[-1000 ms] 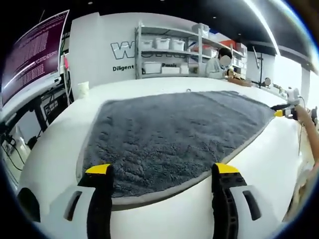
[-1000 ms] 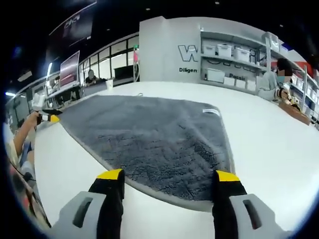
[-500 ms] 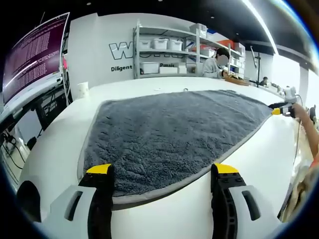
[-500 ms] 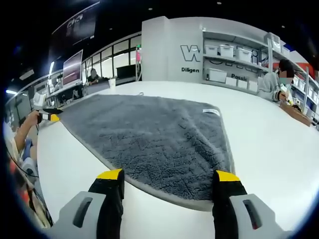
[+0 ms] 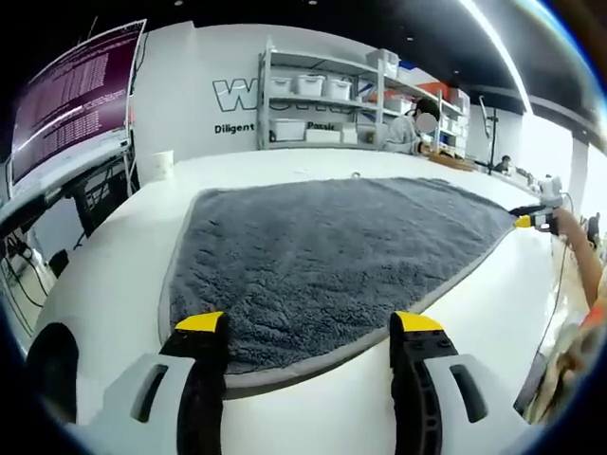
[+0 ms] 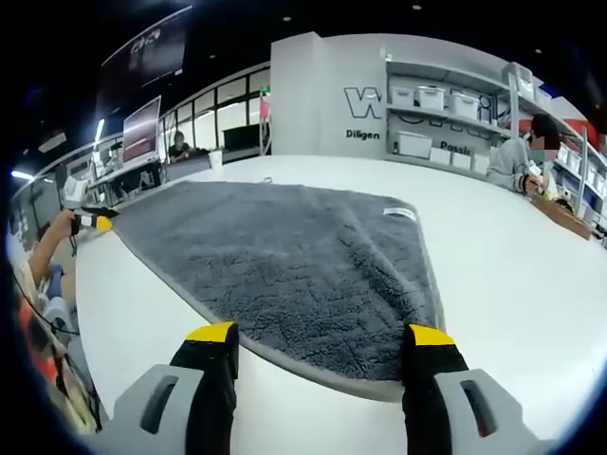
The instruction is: Open the folded towel by lifting each exposed corner and separating the folded layers until the towel lies flat within the target outline without major curled edges
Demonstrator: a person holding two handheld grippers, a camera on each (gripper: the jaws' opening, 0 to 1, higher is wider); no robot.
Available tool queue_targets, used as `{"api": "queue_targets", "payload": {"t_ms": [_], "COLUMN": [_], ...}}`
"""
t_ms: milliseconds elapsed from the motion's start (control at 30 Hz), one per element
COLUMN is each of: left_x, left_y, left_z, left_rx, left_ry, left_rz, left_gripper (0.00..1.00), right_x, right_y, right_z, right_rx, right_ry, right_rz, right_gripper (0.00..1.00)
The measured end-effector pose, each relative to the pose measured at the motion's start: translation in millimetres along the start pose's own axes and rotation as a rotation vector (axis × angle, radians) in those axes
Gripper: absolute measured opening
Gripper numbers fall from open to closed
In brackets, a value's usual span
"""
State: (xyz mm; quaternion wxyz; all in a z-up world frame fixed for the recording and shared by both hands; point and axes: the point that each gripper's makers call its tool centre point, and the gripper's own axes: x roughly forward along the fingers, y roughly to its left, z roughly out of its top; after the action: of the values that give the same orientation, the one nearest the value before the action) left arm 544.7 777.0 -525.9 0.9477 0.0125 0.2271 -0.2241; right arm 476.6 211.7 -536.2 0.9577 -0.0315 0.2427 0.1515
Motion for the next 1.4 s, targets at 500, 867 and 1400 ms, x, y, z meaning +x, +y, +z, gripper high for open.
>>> {"api": "queue_targets", "payload": {"t_ms": [500, 867, 1400], "left_x": [-4.0, -22.3, -66.0], "left_y": [-9.0, -16.9, -13.9], "left_z": [-3.0, 29.7, 47.3], "left_rx": [0.018, 0.017, 0.018], "left_ry": [0.015, -0.072, -0.152], "left_rz": [-0.024, -0.032, 0.027], "left_gripper": [0.73, 0.92, 1.00], "right_x": [-3.3, -13.9, -66.6], "right_y": [6.8, -1.3, 26.3], "right_z": [-1.5, 24.4, 59.5], "right_rx": [-0.018, -0.006, -0.050], "right_ry": [0.030, -0.039, -0.121], "right_rz": [0.030, -0.026, -0.034], "right_gripper": [0.78, 0.99, 0.99]}}
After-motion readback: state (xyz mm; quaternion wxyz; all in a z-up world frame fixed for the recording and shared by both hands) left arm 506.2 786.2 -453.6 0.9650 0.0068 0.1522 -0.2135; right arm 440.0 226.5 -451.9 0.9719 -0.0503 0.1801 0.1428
